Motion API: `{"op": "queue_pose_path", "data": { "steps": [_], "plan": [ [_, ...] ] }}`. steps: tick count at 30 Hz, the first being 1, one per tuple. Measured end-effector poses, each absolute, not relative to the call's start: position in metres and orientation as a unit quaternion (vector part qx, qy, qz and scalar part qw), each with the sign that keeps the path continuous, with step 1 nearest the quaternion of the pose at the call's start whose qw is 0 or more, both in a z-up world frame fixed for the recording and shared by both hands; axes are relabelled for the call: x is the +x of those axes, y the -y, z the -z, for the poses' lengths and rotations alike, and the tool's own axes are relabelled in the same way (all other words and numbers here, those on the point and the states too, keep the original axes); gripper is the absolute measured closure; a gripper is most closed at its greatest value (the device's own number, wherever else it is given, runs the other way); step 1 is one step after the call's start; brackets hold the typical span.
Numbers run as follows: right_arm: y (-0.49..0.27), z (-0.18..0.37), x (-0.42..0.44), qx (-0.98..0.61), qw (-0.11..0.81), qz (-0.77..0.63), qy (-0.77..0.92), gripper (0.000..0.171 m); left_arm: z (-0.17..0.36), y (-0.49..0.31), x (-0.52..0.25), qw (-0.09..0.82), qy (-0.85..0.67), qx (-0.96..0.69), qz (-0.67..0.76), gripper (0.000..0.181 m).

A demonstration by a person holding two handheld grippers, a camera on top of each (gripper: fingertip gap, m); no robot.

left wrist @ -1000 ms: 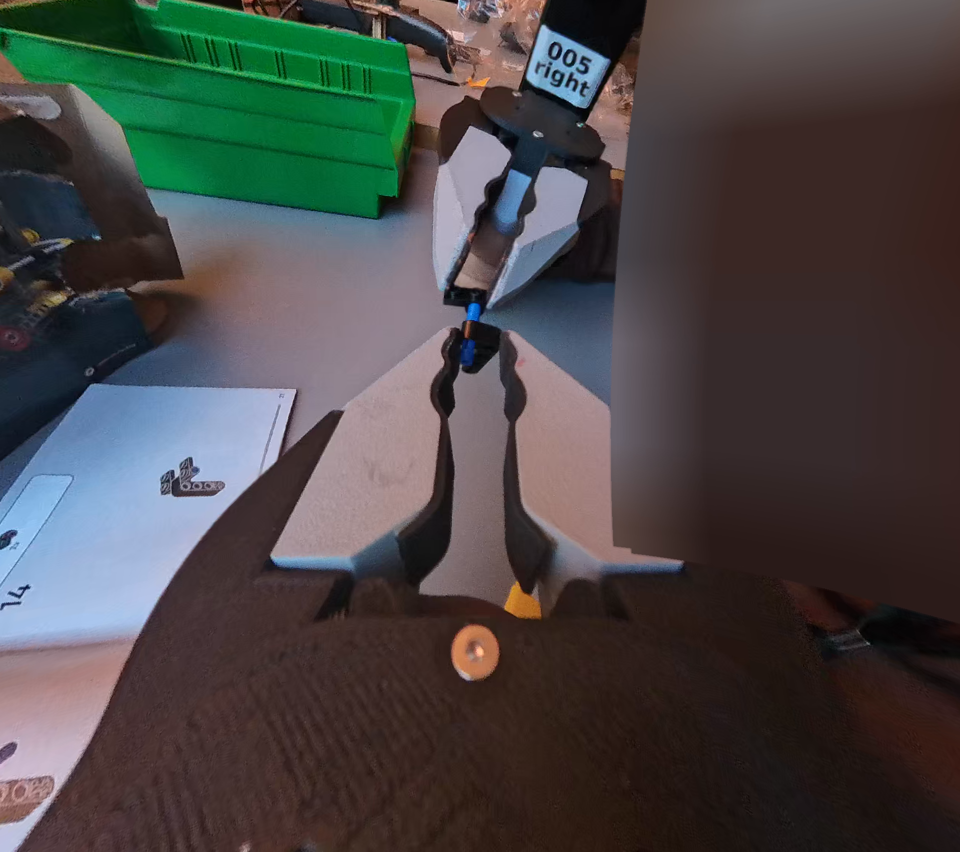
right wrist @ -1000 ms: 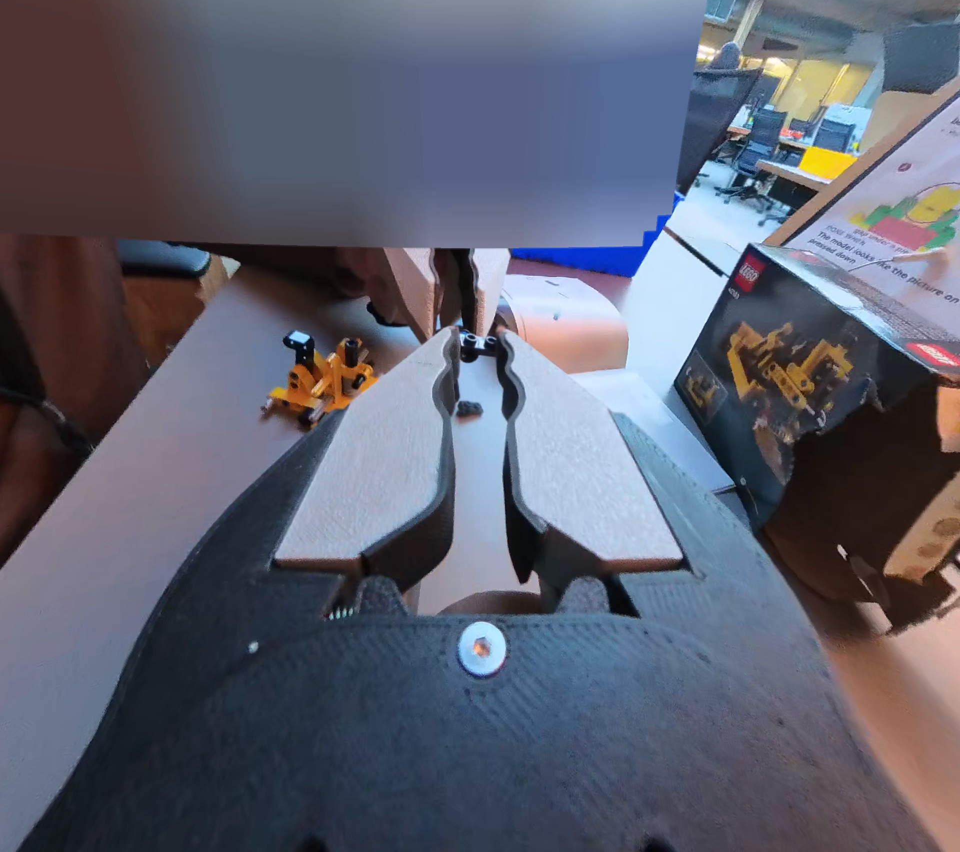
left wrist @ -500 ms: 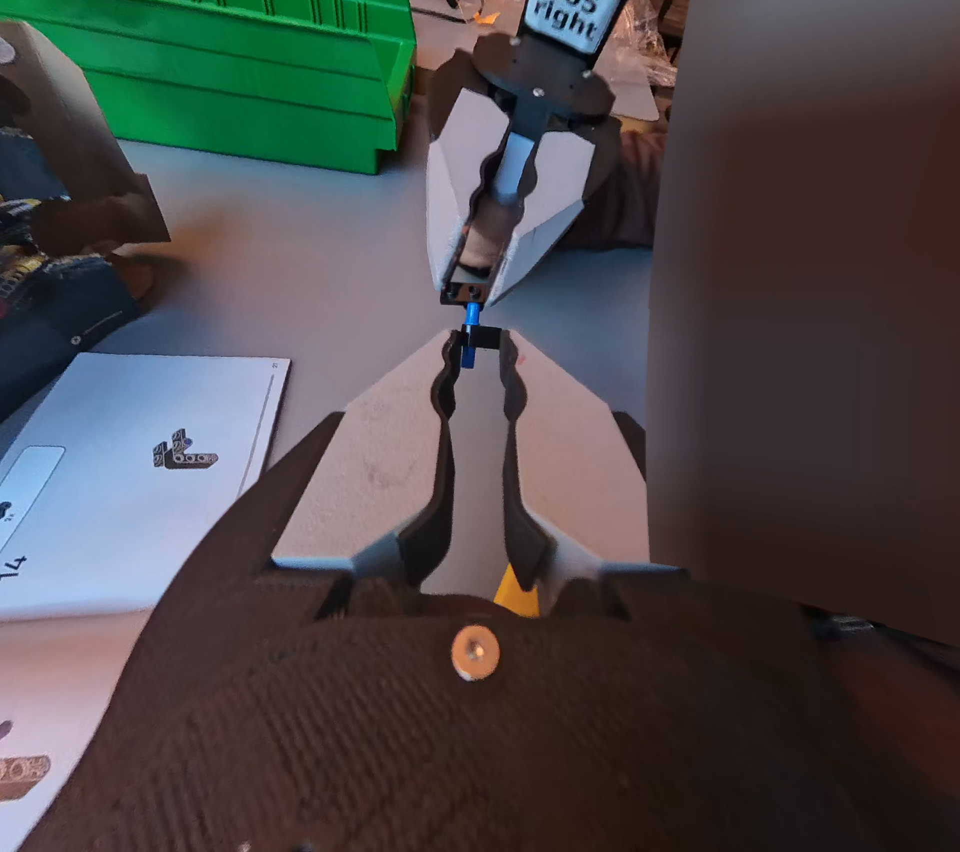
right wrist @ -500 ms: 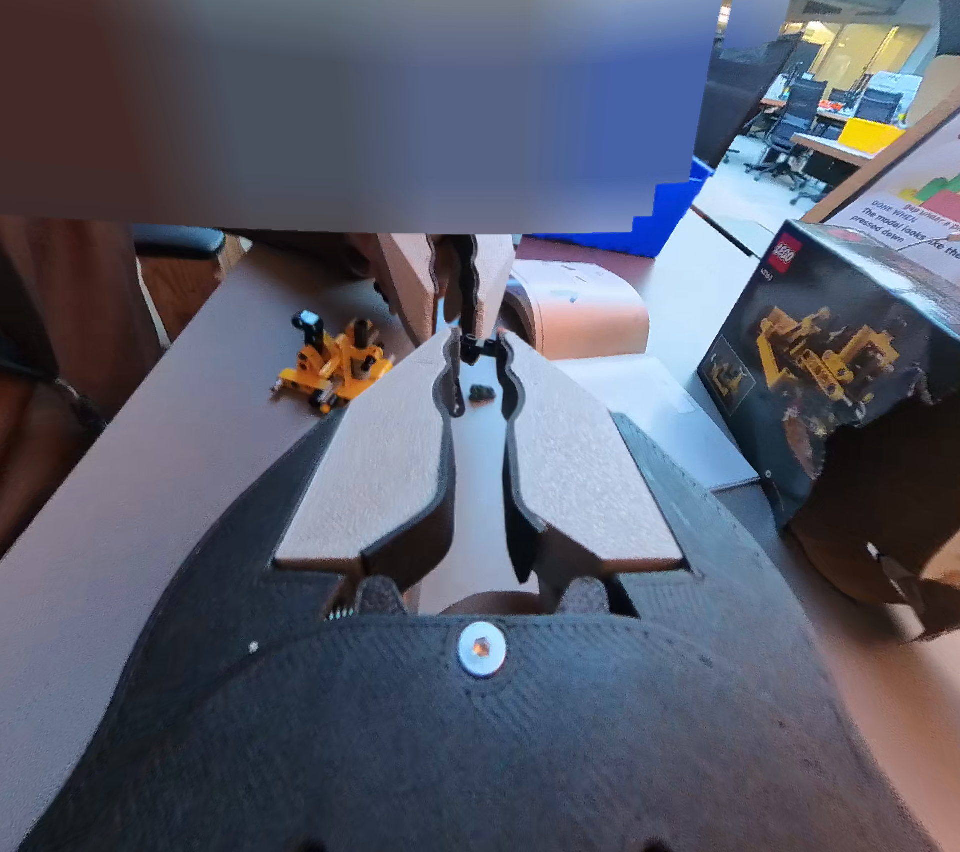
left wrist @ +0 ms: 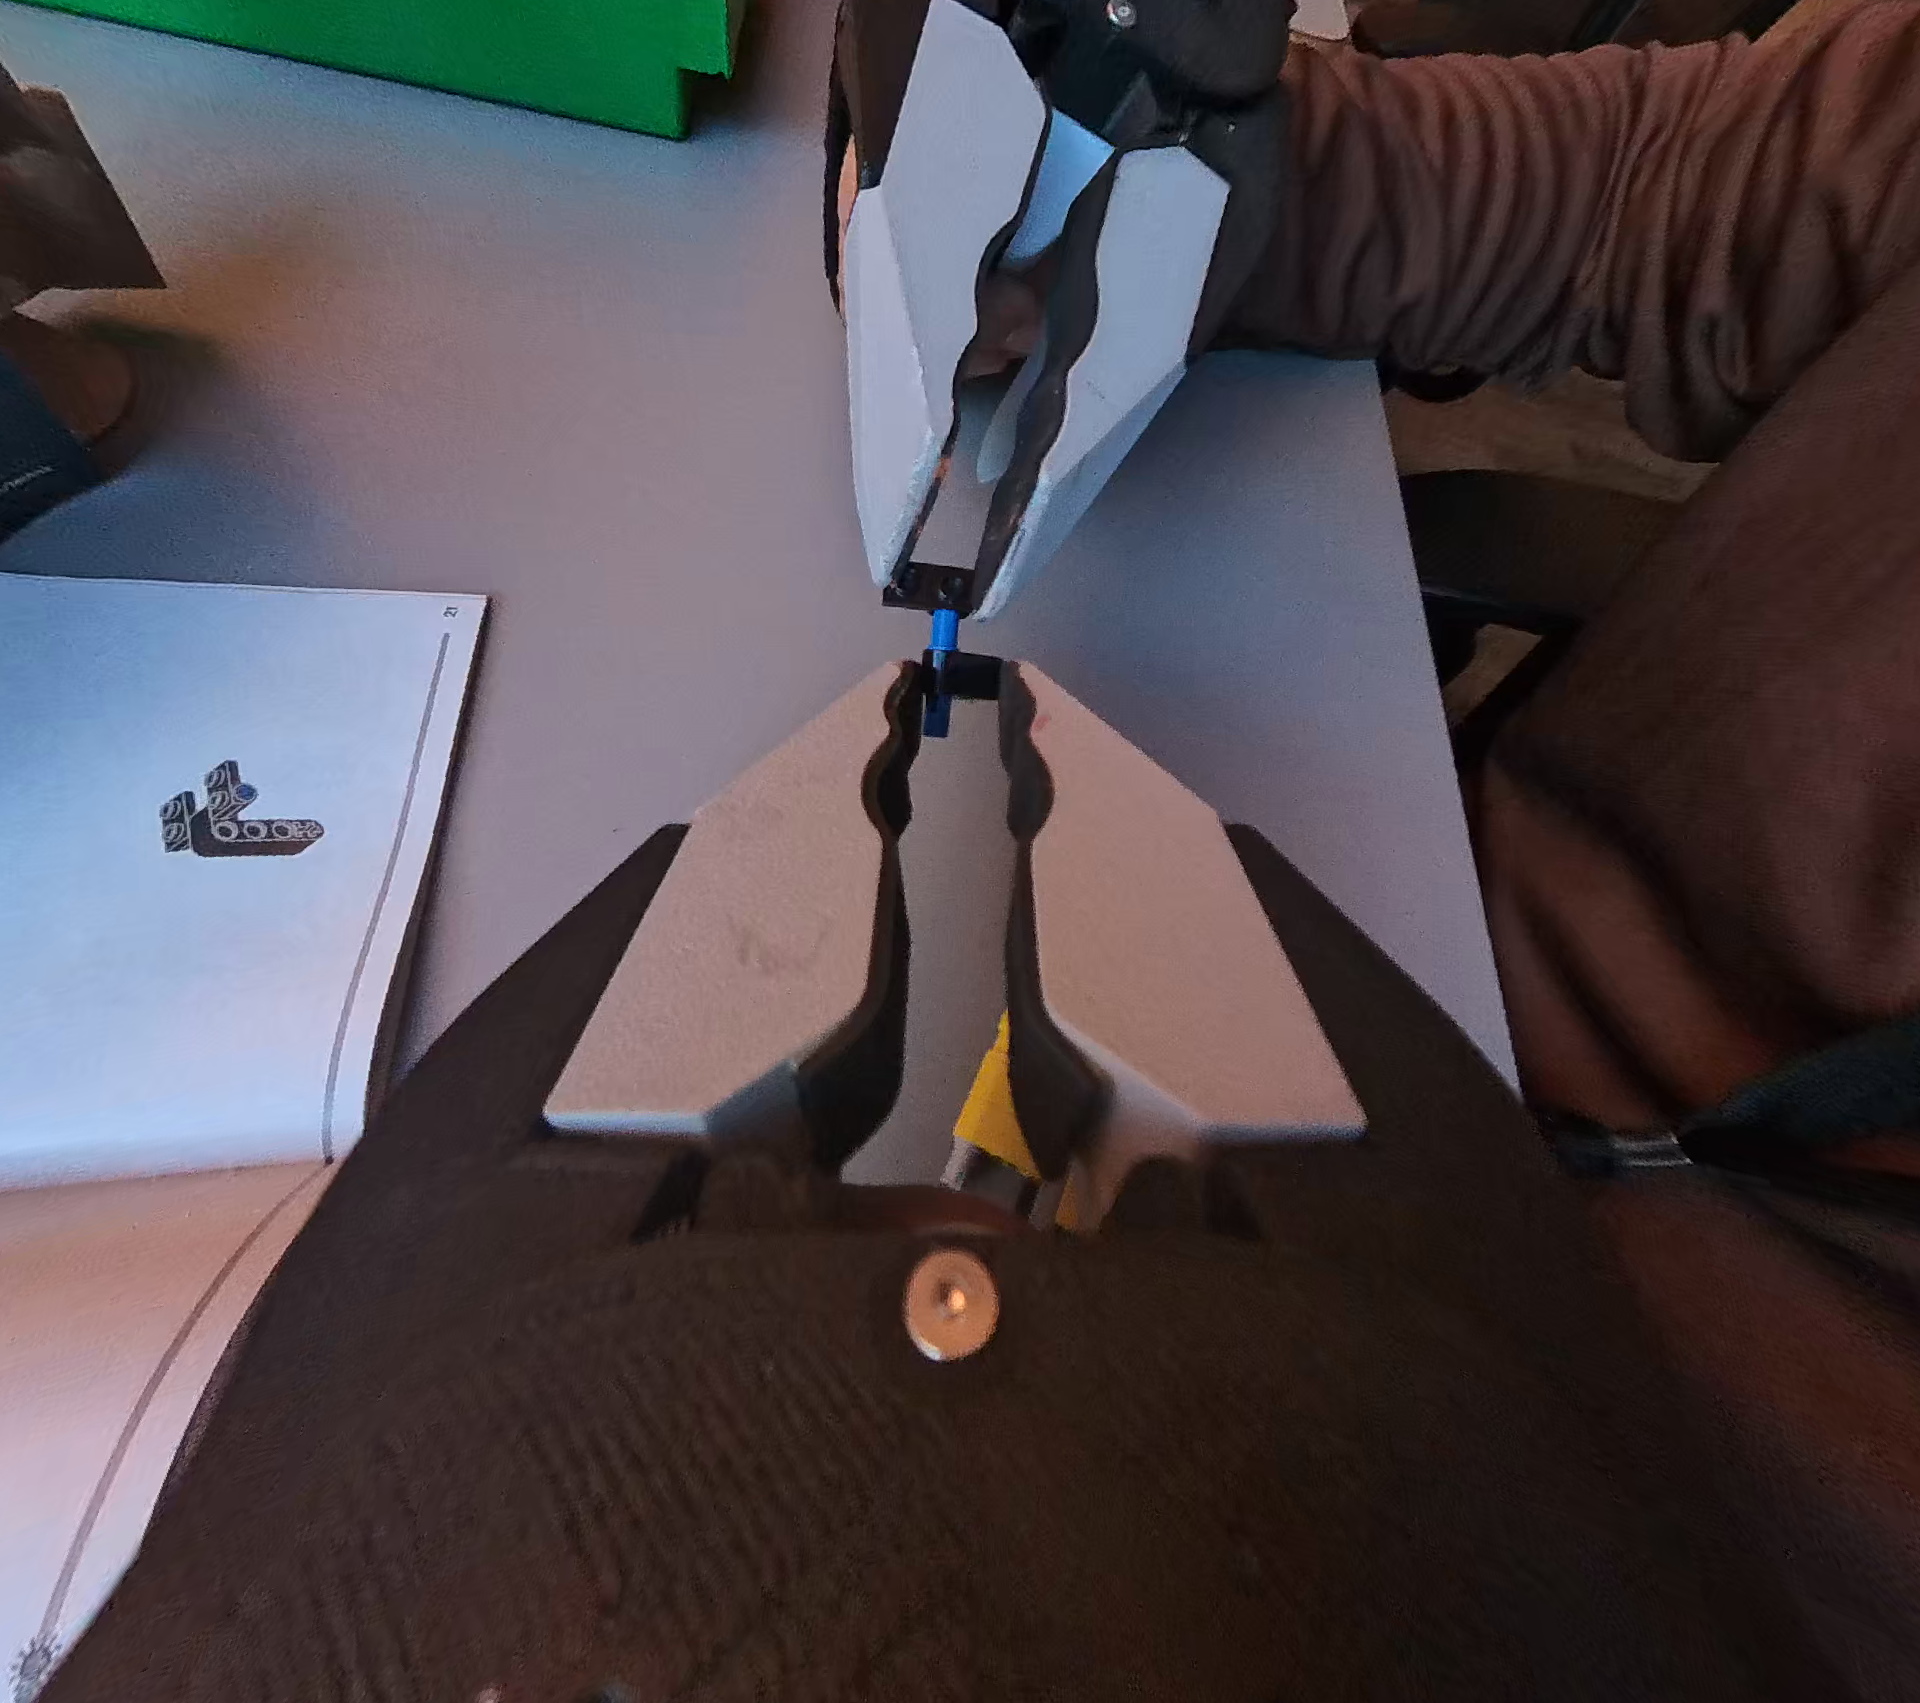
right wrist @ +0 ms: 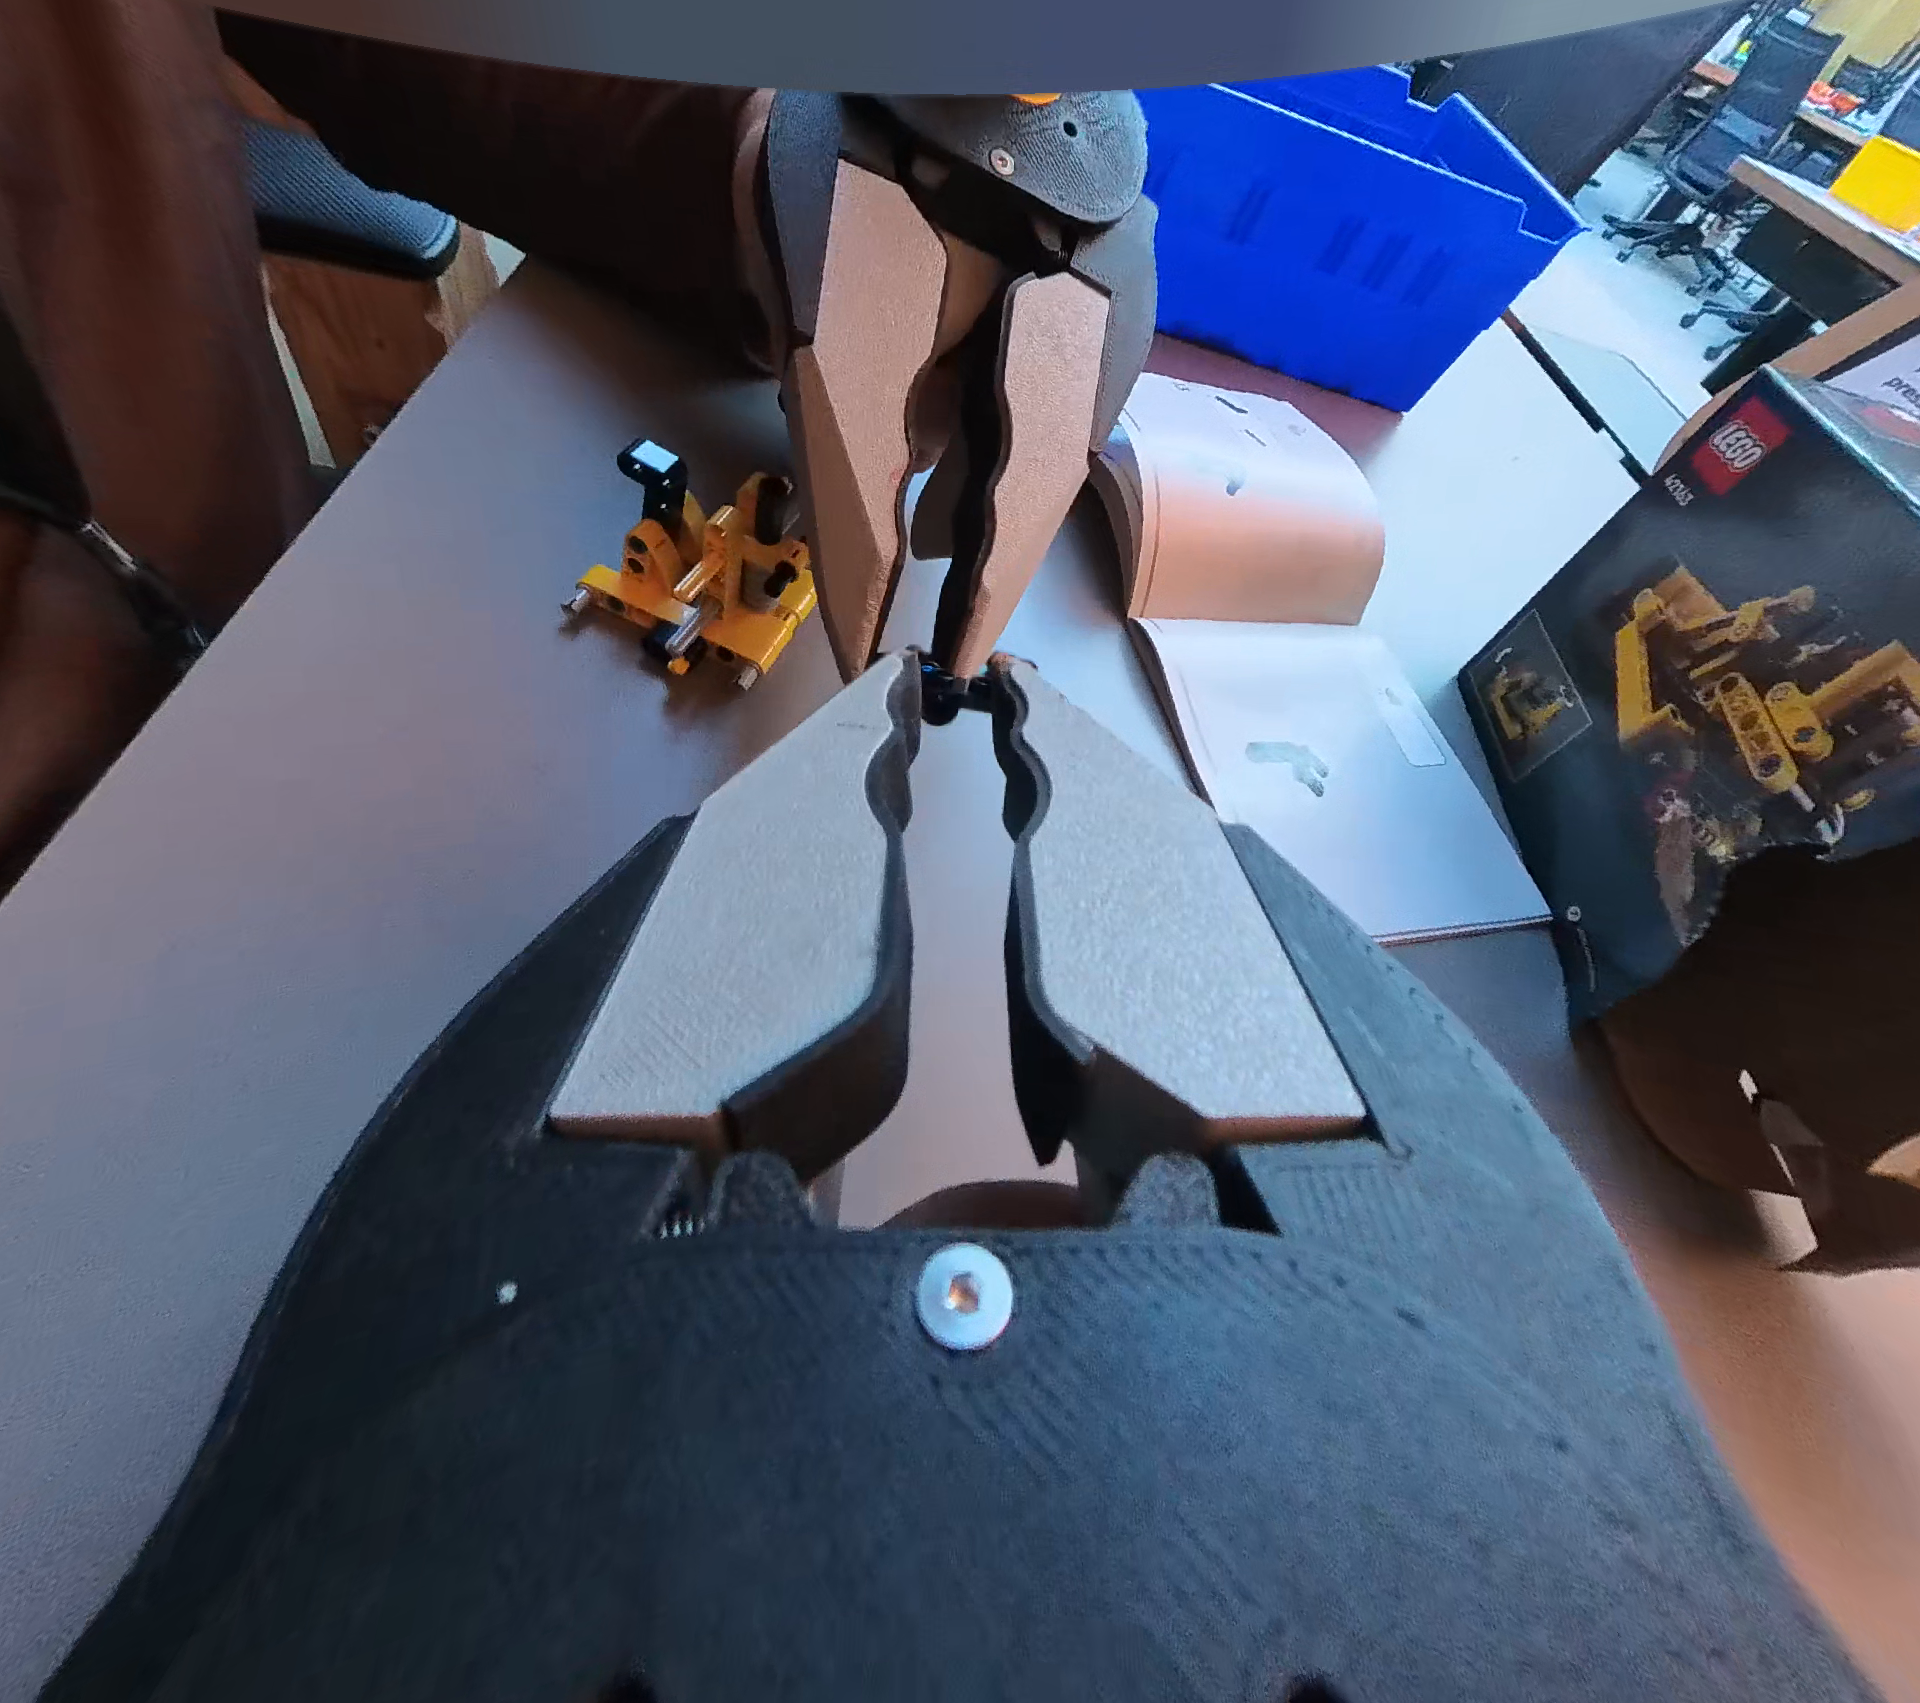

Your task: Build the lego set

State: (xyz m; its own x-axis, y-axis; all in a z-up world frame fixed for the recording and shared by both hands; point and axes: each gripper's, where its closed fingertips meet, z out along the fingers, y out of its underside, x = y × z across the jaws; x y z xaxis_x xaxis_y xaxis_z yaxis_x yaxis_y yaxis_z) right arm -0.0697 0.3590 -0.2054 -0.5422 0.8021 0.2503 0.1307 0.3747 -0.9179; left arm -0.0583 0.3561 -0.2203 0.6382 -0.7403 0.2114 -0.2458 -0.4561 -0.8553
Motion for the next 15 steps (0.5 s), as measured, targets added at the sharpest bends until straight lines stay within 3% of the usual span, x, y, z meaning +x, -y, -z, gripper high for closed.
{"op": "queue_pose_path", "data": {
  "steps": [15],
  "plan": [
    [-0.351, 0.212, -0.065, -0.302, 0.338, -0.458, 0.765, 0.16, 0.227, -0.35, -0.052, 0.4, -0.314, -0.808, 0.298, 0.17]
  ]
}}
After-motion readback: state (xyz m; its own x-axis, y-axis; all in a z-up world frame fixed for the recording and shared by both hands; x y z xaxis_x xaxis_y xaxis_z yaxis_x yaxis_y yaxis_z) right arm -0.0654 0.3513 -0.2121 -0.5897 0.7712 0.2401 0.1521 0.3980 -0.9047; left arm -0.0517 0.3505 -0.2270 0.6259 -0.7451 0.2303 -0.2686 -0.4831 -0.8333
